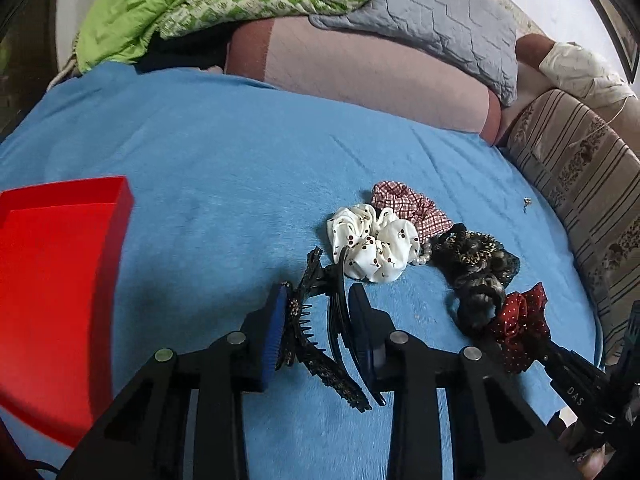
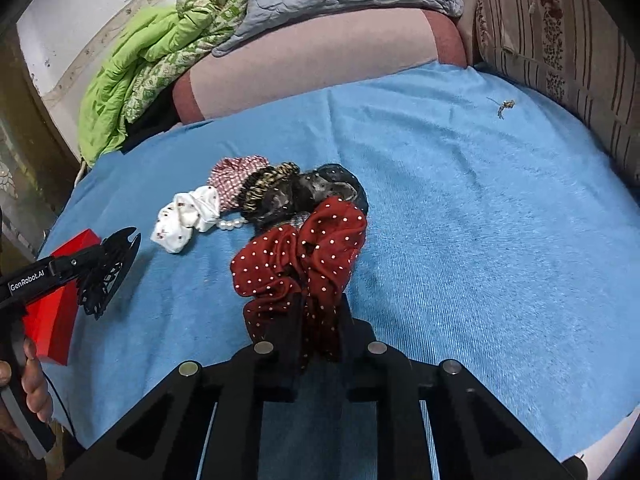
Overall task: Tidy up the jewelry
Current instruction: 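Carry both items over the red tray and open both tools to drop them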
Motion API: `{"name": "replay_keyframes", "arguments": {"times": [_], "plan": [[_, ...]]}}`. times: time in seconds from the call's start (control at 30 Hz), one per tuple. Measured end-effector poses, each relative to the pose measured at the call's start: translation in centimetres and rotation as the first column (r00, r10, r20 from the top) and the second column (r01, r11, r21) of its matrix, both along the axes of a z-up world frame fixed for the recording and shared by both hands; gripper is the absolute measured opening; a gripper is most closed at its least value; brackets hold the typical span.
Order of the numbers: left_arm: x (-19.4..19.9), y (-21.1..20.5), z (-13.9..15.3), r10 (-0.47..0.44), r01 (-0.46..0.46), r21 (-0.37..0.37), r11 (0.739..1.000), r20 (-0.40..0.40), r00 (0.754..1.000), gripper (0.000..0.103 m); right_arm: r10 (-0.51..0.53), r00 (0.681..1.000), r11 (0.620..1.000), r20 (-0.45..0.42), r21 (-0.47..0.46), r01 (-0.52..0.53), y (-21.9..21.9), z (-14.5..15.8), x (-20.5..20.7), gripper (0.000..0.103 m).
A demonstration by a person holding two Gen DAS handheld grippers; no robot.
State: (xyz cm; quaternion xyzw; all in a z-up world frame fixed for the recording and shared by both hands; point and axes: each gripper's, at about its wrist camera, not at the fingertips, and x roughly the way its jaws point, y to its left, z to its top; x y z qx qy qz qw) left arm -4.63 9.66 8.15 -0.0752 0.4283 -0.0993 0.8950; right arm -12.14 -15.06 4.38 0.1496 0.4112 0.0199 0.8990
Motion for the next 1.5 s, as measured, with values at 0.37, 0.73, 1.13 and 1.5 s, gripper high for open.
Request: {"name": "replay_keyframes", "arguments": {"times": [0.37, 0.73, 1.13, 1.5], "plan": [[-4.8, 2.5, 4.1, 0.051, -0.064, 0.118, 0.991, 0.109, 0.993, 0.031, 0.077, 0.995, 0.997, 0.069, -0.021, -0.076, 3.2, 4.2, -2.3, 0.015], [-6.7, 8.9, 6.3, 0.122, -0.155, 0.184, 0.971, 0.175, 0.977, 0.031, 0.267, 0.959, 0.964, 0.097, -0.05, -0.263, 11.6, 8.1, -0.9, 0.015], [-4.0, 18.4, 5.3, 0.224, -0.263, 0.259, 0.929, 0.171, 0.959, 0.031, 0.43, 0.9, 0.902, 0.066, 0.017, -0.432, 23.9, 9.2, 5.2, 0.015], [2.0, 26.1, 1.7, 0.304, -0.318, 0.287, 0.903, 0.095, 0.948, 0.031, 0.505, 0.863, 0.861, -0.002, 0.066, -0.504, 33.5, 6.6, 11.8, 0.015]]}}
